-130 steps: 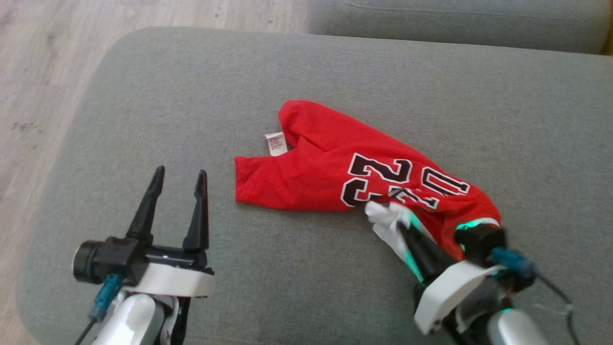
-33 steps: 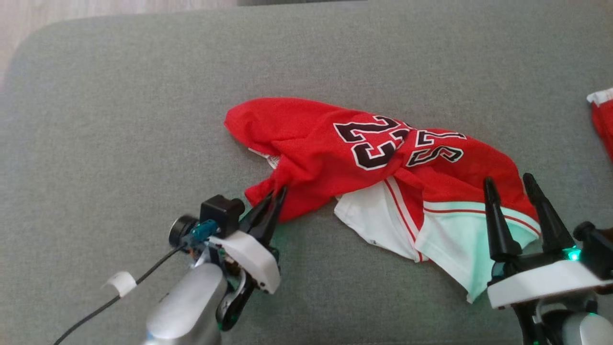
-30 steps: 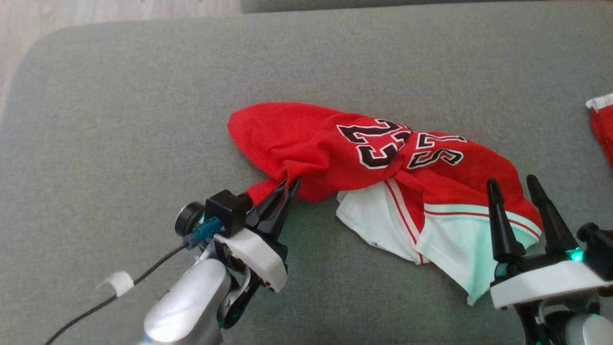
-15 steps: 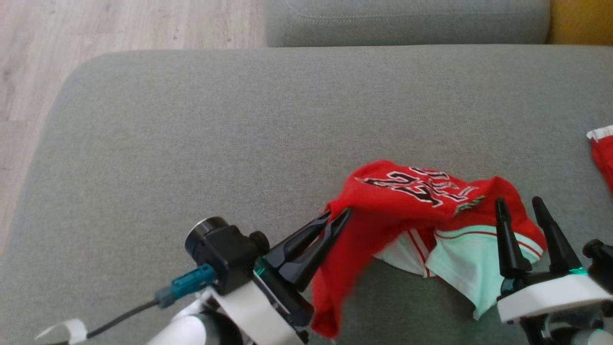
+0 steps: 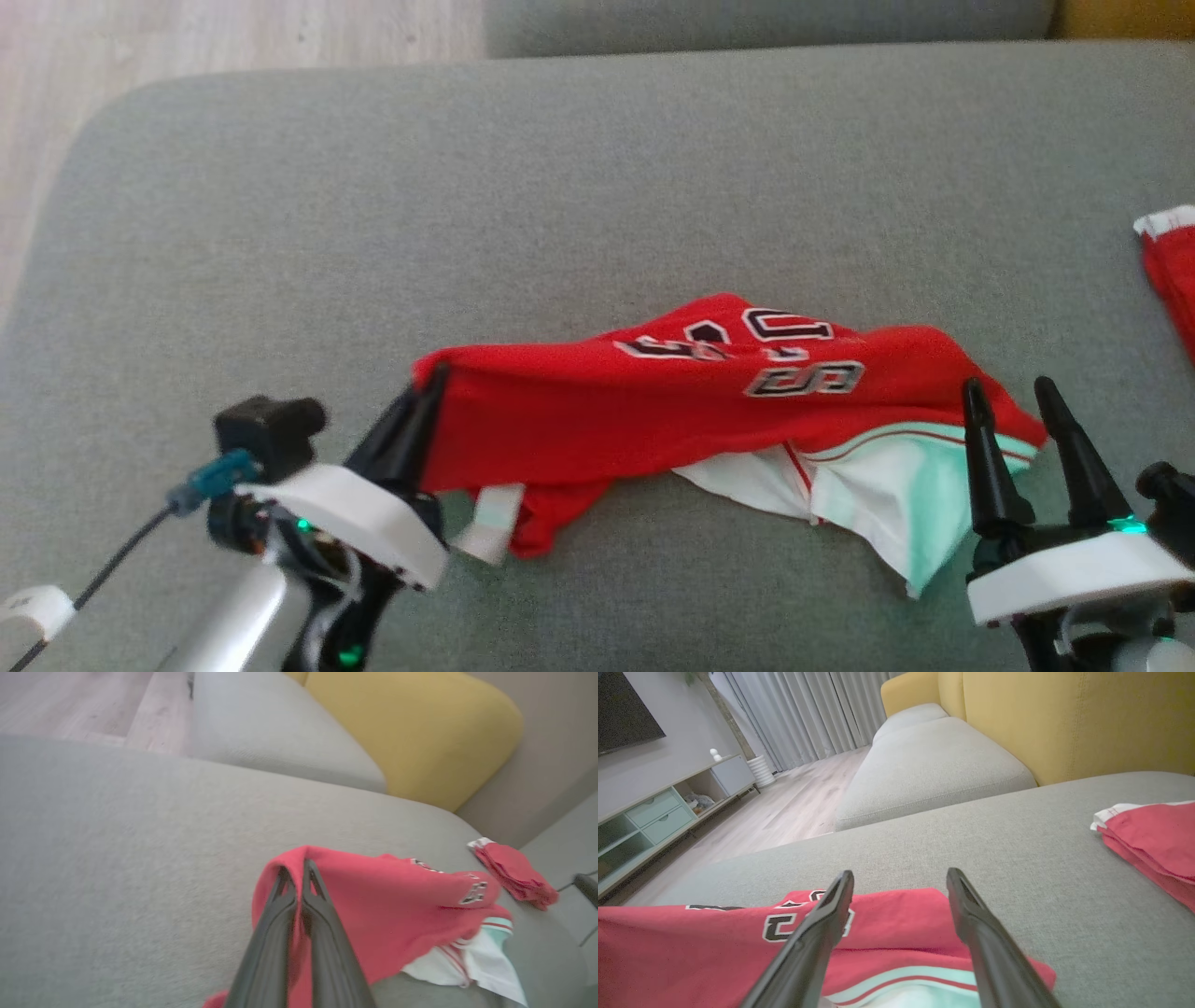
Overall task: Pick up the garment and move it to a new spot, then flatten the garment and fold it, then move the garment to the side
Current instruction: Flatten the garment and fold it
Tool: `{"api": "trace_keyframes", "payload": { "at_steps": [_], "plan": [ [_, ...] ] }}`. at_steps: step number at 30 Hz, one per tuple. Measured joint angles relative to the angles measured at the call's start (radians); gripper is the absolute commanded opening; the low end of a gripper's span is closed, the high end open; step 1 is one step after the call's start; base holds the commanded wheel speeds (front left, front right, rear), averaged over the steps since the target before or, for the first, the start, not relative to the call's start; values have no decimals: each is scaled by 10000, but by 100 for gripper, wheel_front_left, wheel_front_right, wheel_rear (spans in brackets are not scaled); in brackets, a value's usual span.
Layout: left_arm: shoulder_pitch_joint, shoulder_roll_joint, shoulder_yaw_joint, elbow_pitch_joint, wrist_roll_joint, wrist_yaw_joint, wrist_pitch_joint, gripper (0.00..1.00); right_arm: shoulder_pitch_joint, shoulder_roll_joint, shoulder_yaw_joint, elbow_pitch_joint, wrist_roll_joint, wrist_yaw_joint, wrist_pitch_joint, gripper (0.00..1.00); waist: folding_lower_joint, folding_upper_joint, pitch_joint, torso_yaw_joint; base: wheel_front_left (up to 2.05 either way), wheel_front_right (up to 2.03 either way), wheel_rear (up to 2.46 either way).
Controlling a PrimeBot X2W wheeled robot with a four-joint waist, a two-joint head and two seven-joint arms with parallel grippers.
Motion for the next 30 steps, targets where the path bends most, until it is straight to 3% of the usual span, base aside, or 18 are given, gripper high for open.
{"api": "trace_keyframes", "payload": {
  "at_steps": [8,9,11,14,17,21,30],
  "plan": [
    [-1372,-596,673,3705,-443,-890,-1367,0,-330,0,13,-23,-17,0,-2,100,1,0,713,-291,0,0,0],
    [-1619,-683,723,4034,-426,-1037,-1615,23,-425,0,10,-25,-54,0,-2,100,1,0,771,-324,0,0,0],
    [-2016,-800,727,4663,-407,-1271,-1904,100,-528,0,25,-48,-121,0,-8,100,1,0,848,-383,0,0,0],
    [-2199,-903,719,5348,-52,-1392,-2598,100,-605,0,69,-159,-295,0,-109,100,1,0,880,-425,0,0,0],
    [-2197,-936,677,5687,506,-1162,-3542,100,-631,-2,178,-368,-533,0,-121,100,0,0,806,-413,0,0,0],
    [-2106,-920,775,5430,1421,-391,-4226,100,-631,-2,284,-602,-874,0,-117,100,0,0,631,-318,0,0,0],
    [-170,-500,1687,2527,3039,1266,-4370,100,-576,-2,499,-1099,-1371,0,148,100,-2,0,26,-6,0,0,0]
  ]
}}
